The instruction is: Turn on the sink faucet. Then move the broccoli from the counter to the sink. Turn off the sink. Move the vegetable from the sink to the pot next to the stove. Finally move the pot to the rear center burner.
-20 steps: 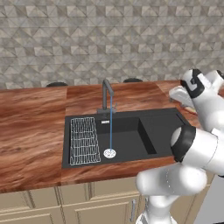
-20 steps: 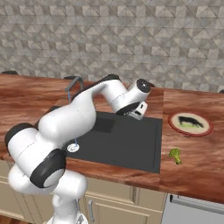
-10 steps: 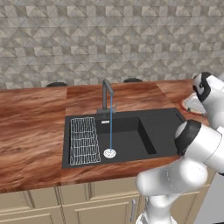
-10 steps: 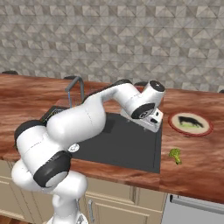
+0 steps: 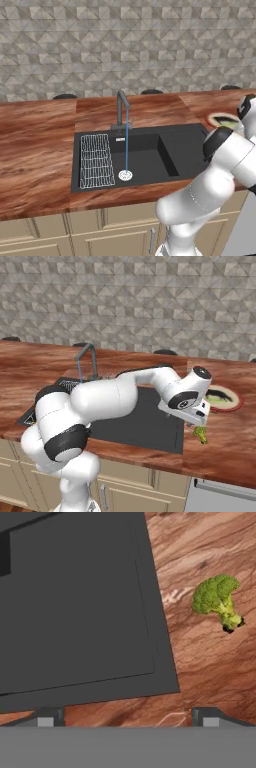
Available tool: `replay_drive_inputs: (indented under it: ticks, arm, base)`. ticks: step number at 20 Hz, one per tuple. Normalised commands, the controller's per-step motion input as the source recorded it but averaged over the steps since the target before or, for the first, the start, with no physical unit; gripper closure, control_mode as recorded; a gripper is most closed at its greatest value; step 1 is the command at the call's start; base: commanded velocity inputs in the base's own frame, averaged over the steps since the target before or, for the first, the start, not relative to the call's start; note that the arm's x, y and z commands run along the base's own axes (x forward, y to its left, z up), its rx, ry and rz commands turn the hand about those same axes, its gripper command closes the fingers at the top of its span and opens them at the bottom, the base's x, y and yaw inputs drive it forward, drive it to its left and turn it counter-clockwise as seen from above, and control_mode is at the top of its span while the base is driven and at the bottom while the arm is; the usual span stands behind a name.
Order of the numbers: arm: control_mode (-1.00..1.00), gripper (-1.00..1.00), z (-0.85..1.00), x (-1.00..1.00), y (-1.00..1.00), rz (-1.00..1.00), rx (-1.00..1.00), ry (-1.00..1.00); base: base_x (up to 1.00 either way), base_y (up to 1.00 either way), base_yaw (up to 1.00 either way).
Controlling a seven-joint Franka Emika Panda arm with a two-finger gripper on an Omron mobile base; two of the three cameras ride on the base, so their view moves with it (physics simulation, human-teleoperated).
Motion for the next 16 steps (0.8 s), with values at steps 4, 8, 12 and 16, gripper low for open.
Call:
replay_drive_inputs:
  ticks: [4,8,12,16]
  arm:
    - [-1.00,-1.00,-0.04,-0.14,-0.77,0.02,-0.01,0.02]
    - [-1.00,-1.00,-0.29,-0.03,-0.55,0.02,0.00,0.00]
    - [-1.00,-1.00,-0.36,0.26,-0.25,0.06,0.00,0.00]
    - [-1.00,-1.00,-0.23,0.33,-0.26,0.05,0.00,0.00]
  base:
    - [0.00,0.00,0.00]
    - [0.00,0.00,0.00]
    - [0.00,0.00,0.00]
    - [0.00,0.00,0.00]
